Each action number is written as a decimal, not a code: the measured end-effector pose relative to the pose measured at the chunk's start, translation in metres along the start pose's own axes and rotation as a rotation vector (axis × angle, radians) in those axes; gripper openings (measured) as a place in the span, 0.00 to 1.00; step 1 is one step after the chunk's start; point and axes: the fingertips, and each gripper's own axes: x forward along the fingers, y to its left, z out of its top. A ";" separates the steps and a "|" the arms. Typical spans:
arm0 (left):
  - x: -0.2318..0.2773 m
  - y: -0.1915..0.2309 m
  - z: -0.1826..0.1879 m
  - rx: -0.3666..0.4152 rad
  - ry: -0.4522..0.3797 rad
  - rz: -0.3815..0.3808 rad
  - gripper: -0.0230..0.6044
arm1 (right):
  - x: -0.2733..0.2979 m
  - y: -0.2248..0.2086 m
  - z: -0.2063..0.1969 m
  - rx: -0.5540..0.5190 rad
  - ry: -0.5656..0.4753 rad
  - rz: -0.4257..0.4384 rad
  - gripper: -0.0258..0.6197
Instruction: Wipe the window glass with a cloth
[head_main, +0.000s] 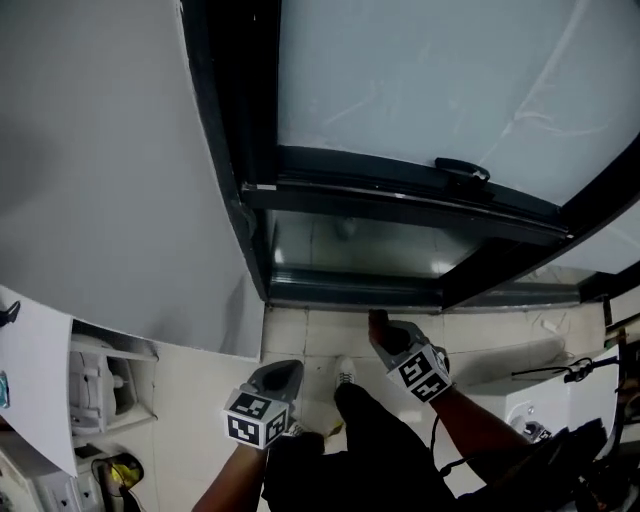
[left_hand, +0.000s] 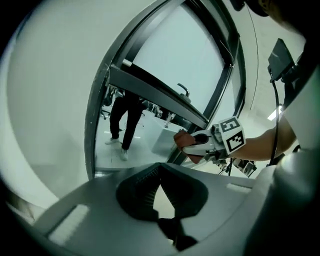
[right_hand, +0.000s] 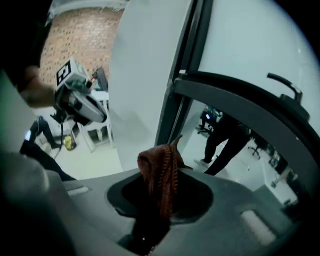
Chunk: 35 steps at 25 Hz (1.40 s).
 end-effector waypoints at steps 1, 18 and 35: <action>-0.011 -0.007 0.004 -0.007 0.004 0.000 0.06 | -0.020 0.010 0.008 0.073 -0.026 0.021 0.15; -0.077 -0.134 0.050 0.064 -0.030 -0.122 0.06 | -0.211 0.072 0.047 0.274 -0.232 0.017 0.16; -0.057 -0.341 0.010 0.142 -0.077 -0.039 0.06 | -0.404 0.053 -0.070 0.419 -0.505 -0.013 0.16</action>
